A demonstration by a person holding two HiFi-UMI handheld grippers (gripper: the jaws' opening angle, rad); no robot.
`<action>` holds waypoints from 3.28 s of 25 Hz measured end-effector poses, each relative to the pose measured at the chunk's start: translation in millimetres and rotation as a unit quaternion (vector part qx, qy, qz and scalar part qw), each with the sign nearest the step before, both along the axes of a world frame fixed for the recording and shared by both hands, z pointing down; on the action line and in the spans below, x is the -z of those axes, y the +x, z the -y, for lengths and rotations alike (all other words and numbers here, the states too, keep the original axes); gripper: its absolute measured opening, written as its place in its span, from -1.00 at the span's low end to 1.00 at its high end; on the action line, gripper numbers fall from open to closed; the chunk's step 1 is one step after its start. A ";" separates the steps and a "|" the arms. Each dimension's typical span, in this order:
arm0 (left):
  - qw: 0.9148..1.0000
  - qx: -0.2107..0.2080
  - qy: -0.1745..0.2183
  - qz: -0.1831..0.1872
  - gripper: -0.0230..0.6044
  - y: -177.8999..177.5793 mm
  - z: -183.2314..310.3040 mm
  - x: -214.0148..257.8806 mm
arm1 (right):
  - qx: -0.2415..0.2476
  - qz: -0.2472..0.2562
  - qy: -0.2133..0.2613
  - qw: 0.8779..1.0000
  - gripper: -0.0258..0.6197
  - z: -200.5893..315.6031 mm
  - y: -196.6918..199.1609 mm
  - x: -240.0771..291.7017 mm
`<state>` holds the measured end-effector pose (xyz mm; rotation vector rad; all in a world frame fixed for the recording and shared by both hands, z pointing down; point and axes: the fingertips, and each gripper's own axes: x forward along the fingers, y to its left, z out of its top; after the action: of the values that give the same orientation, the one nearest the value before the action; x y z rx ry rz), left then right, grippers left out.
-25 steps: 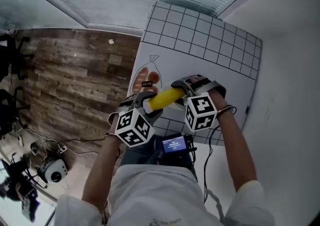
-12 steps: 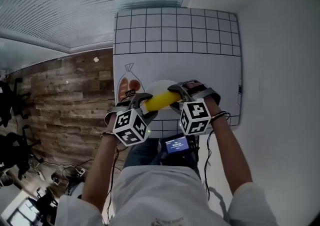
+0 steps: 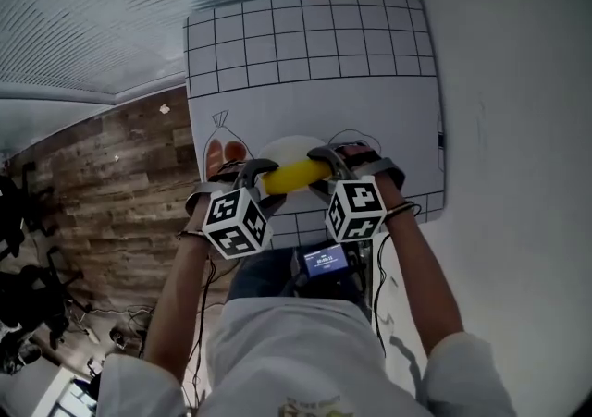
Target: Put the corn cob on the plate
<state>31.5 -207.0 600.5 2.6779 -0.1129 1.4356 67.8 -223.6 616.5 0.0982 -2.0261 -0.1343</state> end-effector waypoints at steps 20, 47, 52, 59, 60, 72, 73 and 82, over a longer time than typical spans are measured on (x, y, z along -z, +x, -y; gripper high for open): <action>0.998 -0.045 0.002 0.048 -0.14 -5.7 9.5 -34.8 | -0.057 -0.007 0.012 0.998 -0.13 5.8 -0.9 -29.1; 0.994 0.015 0.095 0.046 -0.14 -20.3 27.1 -40.9 | -0.146 0.014 0.020 0.989 -0.04 15.4 19.5 -26.5; 0.995 0.026 0.093 0.038 -0.13 -21.7 25.6 -38.7 | -0.143 0.017 0.029 0.989 -0.08 14.1 19.5 -25.4; 0.992 0.096 0.086 0.011 -0.13 -35.8 28.5 -24.5 | -0.153 0.016 0.016 0.988 -0.08 5.7 31.3 -19.2; 0.990 0.119 0.079 -0.001 -0.13 -40.7 29.0 -20.7 | -0.162 0.021 0.013 0.987 -0.08 3.7 36.4 -15.7; 0.955 0.269 0.064 -0.108 -0.35 -70.5 12.4 15.1 | -0.280 0.151 0.014 0.948 -0.80 1.9 37.5 47.3; 0.952 0.276 0.069 -0.114 -0.45 -71.4 11.5 21.0 | -0.285 0.165 0.011 0.944 -0.84 1.1 34.6 53.3; 0.879 0.381 0.124 -0.258 -0.90 -77.3 29.7 122.0 | -0.315 0.273 0.028 0.909 -0.90 3.6 22.5 118.9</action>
<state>-45.8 -236.7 478.5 2.5855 -1.2032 0.4765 90.3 -227.2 497.6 0.9032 -2.4309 0.2758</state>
